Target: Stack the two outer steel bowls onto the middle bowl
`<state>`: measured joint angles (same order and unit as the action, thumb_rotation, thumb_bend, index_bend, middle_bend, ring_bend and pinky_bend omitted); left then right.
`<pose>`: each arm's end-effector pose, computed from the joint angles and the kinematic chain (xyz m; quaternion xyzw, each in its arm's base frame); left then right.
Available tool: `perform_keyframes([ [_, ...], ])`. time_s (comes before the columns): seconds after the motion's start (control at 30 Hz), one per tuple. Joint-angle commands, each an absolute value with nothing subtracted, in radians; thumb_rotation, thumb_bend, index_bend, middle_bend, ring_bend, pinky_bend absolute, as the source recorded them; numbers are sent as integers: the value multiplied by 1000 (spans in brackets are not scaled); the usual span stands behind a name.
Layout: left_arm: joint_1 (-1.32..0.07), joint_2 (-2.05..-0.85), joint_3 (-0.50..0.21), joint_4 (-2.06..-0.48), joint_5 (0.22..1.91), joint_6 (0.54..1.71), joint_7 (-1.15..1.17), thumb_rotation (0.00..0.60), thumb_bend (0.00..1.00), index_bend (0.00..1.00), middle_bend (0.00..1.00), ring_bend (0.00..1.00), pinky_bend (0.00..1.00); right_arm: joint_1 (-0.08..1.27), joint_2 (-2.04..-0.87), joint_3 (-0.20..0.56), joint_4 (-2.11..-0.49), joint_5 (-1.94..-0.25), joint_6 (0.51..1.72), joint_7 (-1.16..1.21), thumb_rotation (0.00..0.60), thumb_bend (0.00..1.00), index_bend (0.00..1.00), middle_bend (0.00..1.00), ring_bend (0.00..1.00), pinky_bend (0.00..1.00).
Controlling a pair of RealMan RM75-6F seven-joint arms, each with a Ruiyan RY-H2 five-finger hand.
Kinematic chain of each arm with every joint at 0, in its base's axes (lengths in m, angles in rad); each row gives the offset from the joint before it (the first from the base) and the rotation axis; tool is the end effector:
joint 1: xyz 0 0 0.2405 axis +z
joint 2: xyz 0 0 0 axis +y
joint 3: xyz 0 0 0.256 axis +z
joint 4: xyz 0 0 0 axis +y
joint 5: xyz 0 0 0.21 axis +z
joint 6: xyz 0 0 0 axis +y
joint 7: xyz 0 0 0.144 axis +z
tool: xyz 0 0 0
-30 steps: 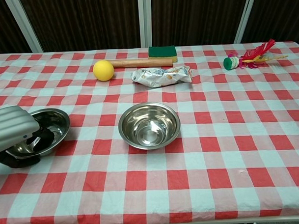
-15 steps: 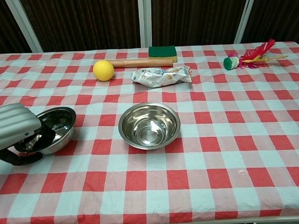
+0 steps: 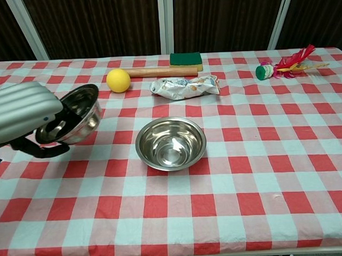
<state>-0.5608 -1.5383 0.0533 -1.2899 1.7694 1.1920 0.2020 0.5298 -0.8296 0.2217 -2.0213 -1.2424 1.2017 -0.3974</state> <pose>-0.2020 0.2652 -0.0164 -0.8356 -0.1730 -0.3852 0.3515 -0.1527 -0.2980 0.2000 0.7028 -0.2451 0.3815 0.5481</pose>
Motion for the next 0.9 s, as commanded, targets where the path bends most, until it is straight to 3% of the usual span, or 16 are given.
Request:
perform_keyframes([
  [0.03,-616,-1554,21,-1374,1774,1133,273,600,352,699,735,678,779,521,-835,252,-2009,-1241,1249,-364,600,0,0,44,0,0],
  [0.2,-670,-1595,-2,-1433,1772,1061,352,600,352,700,735,678,780,515,-816,280,-2001,-1221,1269,-335,600,0,0,46,0,0],
  [0.4,-730,-1666,-38,-1397,1751,996,400,600,352,701,736,679,780,492,-791,279,-1993,-1232,1277,-290,600,0,0,46,0,0],
  [0.8,-790,-1744,-55,-1284,1716,955,393,600,351,700,735,679,775,476,-775,278,-1986,-1262,1276,-251,600,0,0,46,0,0],
  [0.9,-789,-1759,-47,-1271,1710,962,385,600,343,657,704,647,735,478,-778,279,-1981,-1259,1271,-249,600,0,0,46,0,0],
])
